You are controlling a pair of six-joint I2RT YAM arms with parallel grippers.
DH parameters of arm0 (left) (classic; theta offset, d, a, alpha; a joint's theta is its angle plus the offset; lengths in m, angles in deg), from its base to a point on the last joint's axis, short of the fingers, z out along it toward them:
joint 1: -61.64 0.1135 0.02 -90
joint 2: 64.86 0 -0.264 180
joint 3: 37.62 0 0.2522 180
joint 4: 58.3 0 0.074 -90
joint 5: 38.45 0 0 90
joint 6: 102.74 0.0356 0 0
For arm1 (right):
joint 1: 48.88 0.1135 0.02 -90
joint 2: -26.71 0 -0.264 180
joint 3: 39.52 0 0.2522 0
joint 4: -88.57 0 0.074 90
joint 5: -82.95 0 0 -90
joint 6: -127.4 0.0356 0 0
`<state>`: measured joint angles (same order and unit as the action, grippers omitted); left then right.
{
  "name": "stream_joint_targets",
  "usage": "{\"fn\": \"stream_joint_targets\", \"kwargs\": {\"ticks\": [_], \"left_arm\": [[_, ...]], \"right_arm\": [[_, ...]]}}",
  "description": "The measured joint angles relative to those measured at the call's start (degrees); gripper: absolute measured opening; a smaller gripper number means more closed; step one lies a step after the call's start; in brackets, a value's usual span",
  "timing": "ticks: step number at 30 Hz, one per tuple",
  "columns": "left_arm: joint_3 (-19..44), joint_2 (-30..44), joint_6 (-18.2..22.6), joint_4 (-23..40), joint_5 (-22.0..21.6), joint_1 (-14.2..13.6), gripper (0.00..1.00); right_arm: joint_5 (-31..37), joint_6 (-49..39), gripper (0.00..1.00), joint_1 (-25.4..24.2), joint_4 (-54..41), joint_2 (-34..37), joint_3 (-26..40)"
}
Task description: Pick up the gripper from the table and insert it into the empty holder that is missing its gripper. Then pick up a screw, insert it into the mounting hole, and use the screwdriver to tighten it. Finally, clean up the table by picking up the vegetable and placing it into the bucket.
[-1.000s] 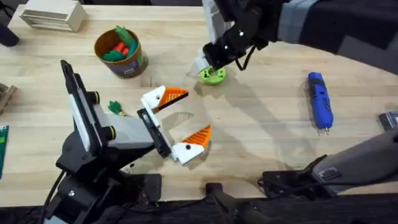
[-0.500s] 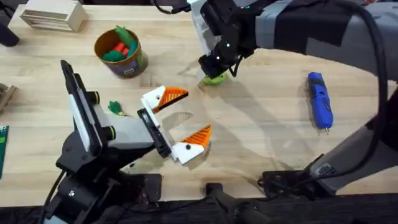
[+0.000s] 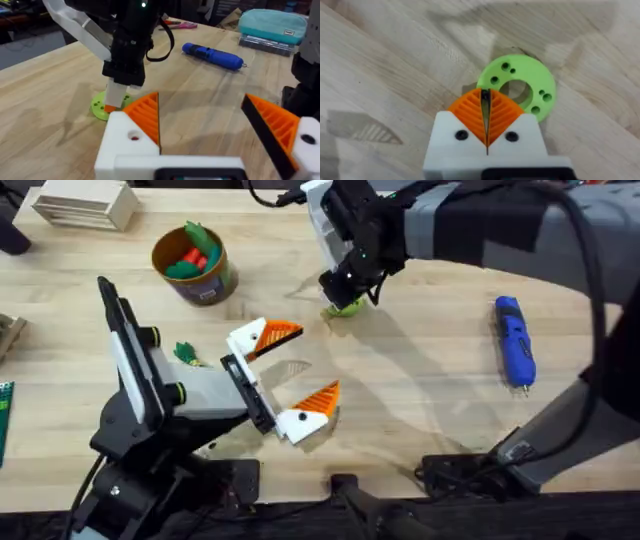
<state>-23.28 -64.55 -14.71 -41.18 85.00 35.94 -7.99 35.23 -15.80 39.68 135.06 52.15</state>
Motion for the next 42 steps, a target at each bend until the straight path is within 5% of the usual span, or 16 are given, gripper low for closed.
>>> {"fn": "stream_joint_targets", "kwargs": {"ticks": [4,7,13,16,20,27,42], "left_arm": [[0.0,-0.02,0.02,0.0,0.0,0.0,0.987],[0.0,0.0,0.0,0.0,0.0,0.0,0.987],[0.0,0.0,0.0,0.0,0.0,0.0,0.987],[0.0,0.0,0.0,0.0,0.0,0.0,0.987],[0.0,-0.02,0.0,0.0,0.0,0.0,0.988],[0.0,0.0,0.01,0.0,0.0,0.0,0.987],[0.0,0.0,0.0,0.0,0.0,0.0,0.987]], "right_arm": [[-0.21,0.25,0.007,0.15,-10.16,-14.5,0.28],[-0.4,1.16,0.007,3.97,-25.23,-15.87,6.21],[-0.58,1.36,0.007,9.5,-31.98,-15.87,15.28],[-0.88,1.36,0.007,10.08,-33.35,-15.89,19.45],[-15.12,1.77,0.007,12.89,-30.99,-15.84,24.37],[-16.43,1.71,0.007,17.61,-28.79,-12.62,24.37],[-16.53,1.7,0.007,17.86,-28.11,-10.03,24.37]]}}
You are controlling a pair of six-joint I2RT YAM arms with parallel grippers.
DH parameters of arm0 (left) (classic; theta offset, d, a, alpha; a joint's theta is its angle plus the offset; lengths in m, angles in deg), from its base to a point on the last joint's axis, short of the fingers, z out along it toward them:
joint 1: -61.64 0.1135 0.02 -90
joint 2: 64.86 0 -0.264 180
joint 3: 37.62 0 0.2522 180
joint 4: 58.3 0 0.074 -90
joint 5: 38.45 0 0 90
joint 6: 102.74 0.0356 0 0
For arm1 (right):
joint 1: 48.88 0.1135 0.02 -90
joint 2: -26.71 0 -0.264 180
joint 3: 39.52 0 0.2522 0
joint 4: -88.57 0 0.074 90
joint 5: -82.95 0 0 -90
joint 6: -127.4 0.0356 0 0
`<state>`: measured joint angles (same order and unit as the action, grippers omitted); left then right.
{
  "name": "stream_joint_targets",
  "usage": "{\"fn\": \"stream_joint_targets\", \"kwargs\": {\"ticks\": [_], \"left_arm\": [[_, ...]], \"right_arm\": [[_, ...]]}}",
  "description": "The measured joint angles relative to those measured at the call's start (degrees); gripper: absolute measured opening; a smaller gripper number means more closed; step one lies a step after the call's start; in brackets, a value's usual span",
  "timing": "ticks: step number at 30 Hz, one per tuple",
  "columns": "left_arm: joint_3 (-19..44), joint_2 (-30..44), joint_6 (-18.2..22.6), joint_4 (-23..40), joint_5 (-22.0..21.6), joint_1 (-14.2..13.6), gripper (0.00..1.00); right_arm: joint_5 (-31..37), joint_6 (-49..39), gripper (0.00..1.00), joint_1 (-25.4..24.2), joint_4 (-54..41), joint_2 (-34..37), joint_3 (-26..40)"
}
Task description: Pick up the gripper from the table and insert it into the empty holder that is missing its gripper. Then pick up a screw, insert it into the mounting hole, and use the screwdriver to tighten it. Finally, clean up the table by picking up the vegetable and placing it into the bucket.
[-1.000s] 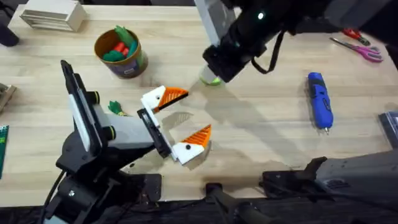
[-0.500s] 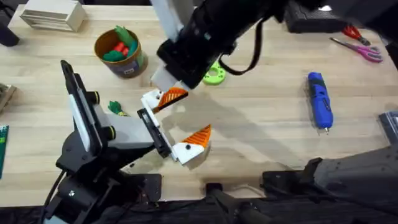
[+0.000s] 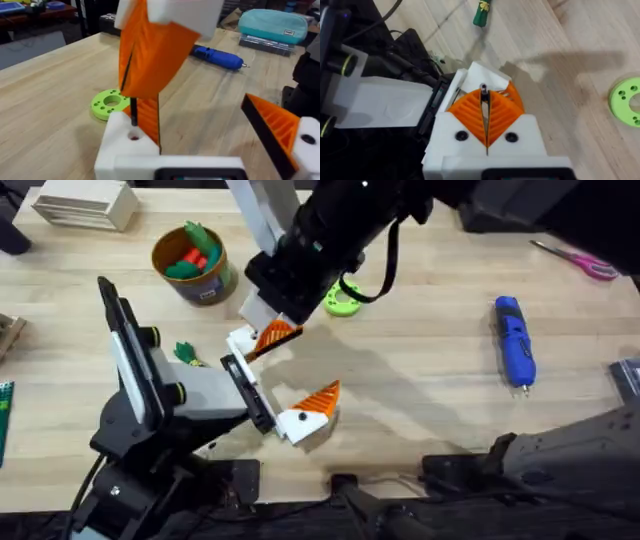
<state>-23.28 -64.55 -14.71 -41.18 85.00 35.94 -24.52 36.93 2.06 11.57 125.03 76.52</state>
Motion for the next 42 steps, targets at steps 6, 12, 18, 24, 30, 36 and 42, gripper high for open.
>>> {"fn": "stream_joint_targets", "kwargs": {"ticks": [6,12,18,24,30,36,42], "left_arm": [[0.0,0.0,0.02,0.0,0.0,0.0,0.987],[0.0,0.0,0.0,0.0,0.0,0.0,0.987],[0.0,0.0,0.0,0.02,0.0,0.0,0.987],[0.0,0.0,-0.07,0.02,0.0,0.0,0.987],[0.0,0.0,-0.91,0.09,0.02,0.0,0.987],[0.0,0.0,-1.27,0.09,0.04,0.0,0.987],[0.0,0.07,-1.29,0.09,0.04,0.0,0.987]], "right_arm": [[0.0,0.0,0.007,0.0,0.02,0.0,0.0],[-0.02,-0.01,0.007,0.07,0.03,0.28,0.0],[-0.22,-0.02,0.007,0.07,-0.13,1.29,0.0],[-0.18,-0.2,0.007,1.08,-0.4,1.41,0.0],[-0.22,-0.2,0.007,1.16,-0.13,2.63,0.76],[0.71,-0.28,0.007,1.16,-0.25,2.8,0.85],[2.04,-0.44,0.006,1.18,-0.42,3.12,0.85]]}}
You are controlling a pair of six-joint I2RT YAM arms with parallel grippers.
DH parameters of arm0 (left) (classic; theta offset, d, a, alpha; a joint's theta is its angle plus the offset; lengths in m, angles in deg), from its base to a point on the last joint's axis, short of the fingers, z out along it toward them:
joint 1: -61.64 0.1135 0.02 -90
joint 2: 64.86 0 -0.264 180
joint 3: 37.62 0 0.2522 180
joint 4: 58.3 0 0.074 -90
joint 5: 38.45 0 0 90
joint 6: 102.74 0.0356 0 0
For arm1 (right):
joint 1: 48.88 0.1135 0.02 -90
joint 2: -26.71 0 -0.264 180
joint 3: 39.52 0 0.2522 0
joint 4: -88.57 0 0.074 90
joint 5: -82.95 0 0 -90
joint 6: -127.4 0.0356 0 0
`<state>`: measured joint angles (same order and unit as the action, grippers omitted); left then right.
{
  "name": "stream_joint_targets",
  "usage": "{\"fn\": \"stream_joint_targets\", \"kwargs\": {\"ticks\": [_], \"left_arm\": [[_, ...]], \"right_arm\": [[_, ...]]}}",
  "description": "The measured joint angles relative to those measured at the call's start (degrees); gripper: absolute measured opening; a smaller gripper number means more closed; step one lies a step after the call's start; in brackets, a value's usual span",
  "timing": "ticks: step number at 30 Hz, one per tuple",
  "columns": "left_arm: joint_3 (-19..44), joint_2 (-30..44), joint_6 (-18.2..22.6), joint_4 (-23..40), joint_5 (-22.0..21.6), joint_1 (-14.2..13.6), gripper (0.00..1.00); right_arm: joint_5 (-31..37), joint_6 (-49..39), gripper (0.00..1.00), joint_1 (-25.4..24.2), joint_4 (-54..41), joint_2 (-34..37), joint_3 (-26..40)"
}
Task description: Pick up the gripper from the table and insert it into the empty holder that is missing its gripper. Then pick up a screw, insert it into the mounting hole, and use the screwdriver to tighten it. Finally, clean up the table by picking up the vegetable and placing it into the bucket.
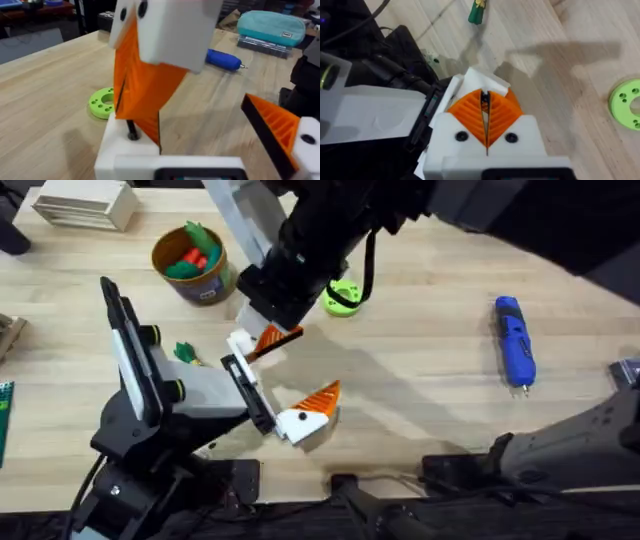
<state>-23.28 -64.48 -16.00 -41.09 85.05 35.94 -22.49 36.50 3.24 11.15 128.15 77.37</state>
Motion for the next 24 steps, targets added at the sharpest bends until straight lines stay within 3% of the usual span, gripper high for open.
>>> {"fn": "stream_joint_targets", "kwargs": {"ticks": [19,21,22,24], "left_arm": [[0.0,-0.02,0.07,-0.02,0.14,0.0,0.987],[0.0,-0.02,0.33,-0.04,0.13,0.0,0.987],[0.0,-0.02,0.44,-0.04,0.15,0.0,0.987],[0.0,-0.02,0.5,-0.04,0.14,0.0,0.987]], "right_arm": [[-1.44,0.04,0.019,0.33,-1.48,0.11,0.0],[-1.83,0.0,0.818,0.35,-1.7,0.11,0.0],[-2.0,-0.39,0.934,0.06,-1.57,0.1,0.0],[-1.74,-0.42,0.939,-1.12,-1.53,0.04,0.46]]}}
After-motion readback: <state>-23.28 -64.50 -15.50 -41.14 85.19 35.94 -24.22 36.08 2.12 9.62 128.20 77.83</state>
